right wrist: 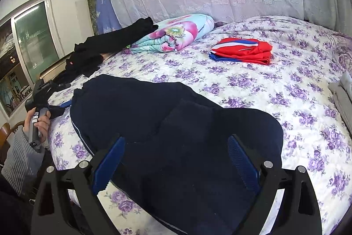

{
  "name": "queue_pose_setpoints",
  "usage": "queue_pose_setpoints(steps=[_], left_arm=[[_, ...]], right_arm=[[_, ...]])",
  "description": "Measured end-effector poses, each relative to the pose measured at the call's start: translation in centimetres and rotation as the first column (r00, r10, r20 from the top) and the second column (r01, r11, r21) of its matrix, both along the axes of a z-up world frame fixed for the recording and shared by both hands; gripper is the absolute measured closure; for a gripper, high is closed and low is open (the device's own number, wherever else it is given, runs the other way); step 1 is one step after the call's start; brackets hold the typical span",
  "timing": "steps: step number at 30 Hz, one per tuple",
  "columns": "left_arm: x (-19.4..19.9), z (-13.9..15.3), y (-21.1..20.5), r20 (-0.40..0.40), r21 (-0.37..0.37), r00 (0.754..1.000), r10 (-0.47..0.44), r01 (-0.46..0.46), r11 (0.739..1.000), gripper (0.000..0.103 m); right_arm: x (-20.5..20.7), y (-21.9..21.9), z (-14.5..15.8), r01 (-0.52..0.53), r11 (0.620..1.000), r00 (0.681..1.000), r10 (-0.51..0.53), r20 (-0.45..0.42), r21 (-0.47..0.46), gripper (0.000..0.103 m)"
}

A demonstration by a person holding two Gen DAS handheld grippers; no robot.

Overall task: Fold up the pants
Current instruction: 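Grasp the waistband end of the navy pants with the left gripper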

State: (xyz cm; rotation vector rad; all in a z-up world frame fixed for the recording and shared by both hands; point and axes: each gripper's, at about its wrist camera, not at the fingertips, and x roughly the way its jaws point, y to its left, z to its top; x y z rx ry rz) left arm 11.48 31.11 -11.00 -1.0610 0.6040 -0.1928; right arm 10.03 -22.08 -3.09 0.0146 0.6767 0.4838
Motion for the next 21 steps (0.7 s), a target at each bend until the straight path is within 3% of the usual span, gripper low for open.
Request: queue_pose_setpoints(steps=[6, 9, 11, 13, 15, 17, 21], left_arm=[[0.8, 0.7, -2.5, -0.101, 0.214, 0.992, -0.077, 0.097, 0.972, 0.029], [2.7, 1.0, -3.4, -0.159, 0.216, 0.984, -0.082, 0.116, 0.970, 0.006], [3.8, 1.4, -4.0, -0.188, 0.222, 0.980, -0.068, 0.110, 0.969, 0.004], [4.2, 1.6, -3.6, -0.164, 0.177, 0.985, -0.048, 0.077, 0.981, 0.005], [3.8, 1.7, -2.7, -0.106, 0.113, 0.994, -0.035, 0.047, 0.992, 0.011], [3.4, 1.4, -2.3, -0.105, 0.119, 0.994, -0.018, 0.030, 0.992, 0.039], [3.1, 0.4, -2.1, -0.123, 0.150, 0.992, -0.007, 0.025, 0.988, 0.056]], right_arm=[[0.0, -0.2, -0.2, 0.003, 1.000, 1.000, -0.003, -0.006, 0.014, 0.008], [0.2, -0.3, -0.5, 0.008, 0.999, 1.000, -0.007, -0.024, 0.032, 0.008], [0.0, -0.2, -0.4, 0.003, 0.999, 1.000, -0.002, -0.023, 0.039, 0.008], [-0.2, -0.1, -0.2, 0.000, 1.000, 1.000, 0.000, -0.011, 0.031, 0.008], [-0.3, -0.2, 0.0, 0.004, 1.000, 1.000, -0.004, -0.003, 0.027, 0.008], [-0.2, -0.5, 0.0, 0.012, 0.999, 1.000, -0.012, -0.004, 0.036, 0.008], [0.1, -0.5, -0.3, 0.016, 0.999, 1.000, -0.016, -0.019, 0.038, 0.008]])
